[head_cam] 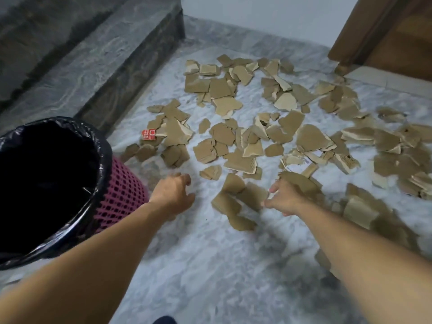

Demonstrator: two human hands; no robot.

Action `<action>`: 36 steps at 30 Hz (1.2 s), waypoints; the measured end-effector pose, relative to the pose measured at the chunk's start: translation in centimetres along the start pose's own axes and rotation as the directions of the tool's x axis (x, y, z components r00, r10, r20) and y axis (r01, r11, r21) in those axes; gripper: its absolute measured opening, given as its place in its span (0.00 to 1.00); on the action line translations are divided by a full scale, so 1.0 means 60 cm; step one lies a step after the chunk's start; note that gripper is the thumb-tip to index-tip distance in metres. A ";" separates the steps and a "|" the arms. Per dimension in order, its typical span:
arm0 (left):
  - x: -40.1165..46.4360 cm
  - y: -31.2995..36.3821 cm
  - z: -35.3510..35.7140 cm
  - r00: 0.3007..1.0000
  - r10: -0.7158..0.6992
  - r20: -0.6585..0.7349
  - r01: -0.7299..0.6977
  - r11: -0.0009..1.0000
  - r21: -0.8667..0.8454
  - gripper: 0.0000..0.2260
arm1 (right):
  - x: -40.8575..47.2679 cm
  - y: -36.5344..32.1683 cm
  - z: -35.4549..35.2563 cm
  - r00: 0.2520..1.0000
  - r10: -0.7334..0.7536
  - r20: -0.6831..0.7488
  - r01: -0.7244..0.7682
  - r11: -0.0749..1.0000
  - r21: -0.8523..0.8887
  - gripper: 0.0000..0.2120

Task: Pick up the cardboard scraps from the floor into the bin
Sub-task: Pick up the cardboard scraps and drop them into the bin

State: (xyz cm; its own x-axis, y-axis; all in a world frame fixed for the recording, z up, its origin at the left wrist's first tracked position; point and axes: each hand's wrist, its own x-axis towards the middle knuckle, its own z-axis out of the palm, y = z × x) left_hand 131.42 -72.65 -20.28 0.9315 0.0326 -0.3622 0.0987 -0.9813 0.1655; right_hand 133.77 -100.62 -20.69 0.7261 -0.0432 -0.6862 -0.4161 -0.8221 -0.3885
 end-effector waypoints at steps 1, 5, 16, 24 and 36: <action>0.020 -0.007 0.038 0.998 -0.036 0.059 0.035 0.999 0.008 0.18 | 0.028 0.020 0.017 1.000 -0.022 -0.006 0.021 0.999 -0.044 0.20; 0.084 -0.061 0.161 0.987 -0.073 0.141 0.069 0.997 0.027 0.27 | 0.132 0.068 0.078 0.994 -0.108 0.023 0.111 0.967 -0.230 0.26; 0.162 -0.189 0.307 0.953 -0.214 0.214 0.221 0.975 -0.006 0.48 | 0.270 0.082 0.171 0.964 -0.256 -0.069 0.172 0.801 -0.573 0.49; 0.167 -0.184 0.288 0.994 -0.103 0.041 0.107 0.988 -0.112 0.36 | 0.269 0.052 0.138 0.969 -0.248 -0.011 0.226 0.900 -0.372 0.40; 0.180 -0.200 0.310 0.971 -0.213 0.107 0.230 0.954 -0.193 0.55 | 0.263 -0.021 0.242 0.925 -0.379 0.038 0.326 0.737 -0.592 0.57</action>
State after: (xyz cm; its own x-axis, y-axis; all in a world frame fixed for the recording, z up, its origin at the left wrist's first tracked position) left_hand 133.77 -64.07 -43.25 0.8462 0.2202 -0.4853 0.3764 -0.8916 0.2517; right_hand 137.77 -92.03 -39.97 0.8081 0.2931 -0.5110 0.2541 -0.9560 -0.1465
